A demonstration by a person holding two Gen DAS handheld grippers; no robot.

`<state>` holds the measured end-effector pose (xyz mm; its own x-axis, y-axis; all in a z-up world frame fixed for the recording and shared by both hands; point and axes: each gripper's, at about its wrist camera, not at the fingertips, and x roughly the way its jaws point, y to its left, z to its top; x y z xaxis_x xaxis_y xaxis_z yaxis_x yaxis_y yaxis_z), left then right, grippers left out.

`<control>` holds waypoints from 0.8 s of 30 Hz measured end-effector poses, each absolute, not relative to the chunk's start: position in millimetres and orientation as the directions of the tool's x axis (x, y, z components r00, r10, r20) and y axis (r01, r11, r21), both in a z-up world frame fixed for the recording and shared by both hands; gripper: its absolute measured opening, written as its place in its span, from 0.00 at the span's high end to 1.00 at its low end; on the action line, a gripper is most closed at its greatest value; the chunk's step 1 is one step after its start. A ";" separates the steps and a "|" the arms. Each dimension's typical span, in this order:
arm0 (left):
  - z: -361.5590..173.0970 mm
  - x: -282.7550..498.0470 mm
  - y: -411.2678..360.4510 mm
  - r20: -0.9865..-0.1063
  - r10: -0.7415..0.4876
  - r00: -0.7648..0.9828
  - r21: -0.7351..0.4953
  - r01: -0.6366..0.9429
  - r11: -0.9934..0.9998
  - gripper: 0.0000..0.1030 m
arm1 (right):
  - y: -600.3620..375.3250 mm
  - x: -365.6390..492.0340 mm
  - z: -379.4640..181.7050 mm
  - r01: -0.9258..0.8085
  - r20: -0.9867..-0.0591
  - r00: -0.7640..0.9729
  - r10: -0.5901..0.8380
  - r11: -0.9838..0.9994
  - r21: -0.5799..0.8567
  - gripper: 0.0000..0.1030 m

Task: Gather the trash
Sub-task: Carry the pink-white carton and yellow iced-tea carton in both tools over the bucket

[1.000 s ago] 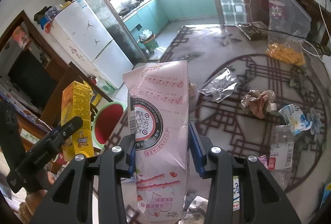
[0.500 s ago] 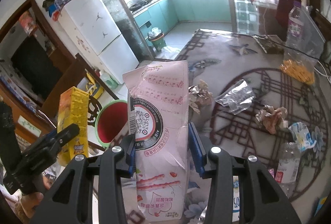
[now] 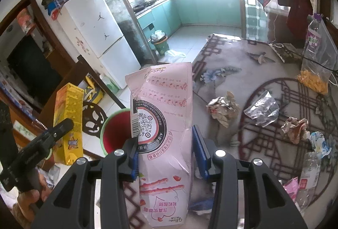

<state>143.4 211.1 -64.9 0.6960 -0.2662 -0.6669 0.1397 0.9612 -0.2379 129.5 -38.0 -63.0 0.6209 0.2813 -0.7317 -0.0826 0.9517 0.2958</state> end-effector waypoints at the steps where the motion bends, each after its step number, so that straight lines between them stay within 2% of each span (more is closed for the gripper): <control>1: -64.5 147.3 215.6 -0.664 -0.275 0.695 -0.240 0.150 0.959 0.39 | -32.7 129.9 -61.4 -0.076 -0.730 0.628 0.270 0.955 0.288 0.61; 9: -79.1 191.5 268.7 -0.688 -0.282 0.668 -0.227 0.172 0.959 0.39 | 8.4 143.7 -68.2 -0.010 -0.739 0.631 0.235 0.955 0.295 0.61; 24: -112.7 246.8 331.3 -0.740 -0.260 0.620 -0.221 0.141 0.965 0.39 | 85.5 185.1 -86.4 -0.017 -0.763 0.587 0.271 0.946 0.323 0.61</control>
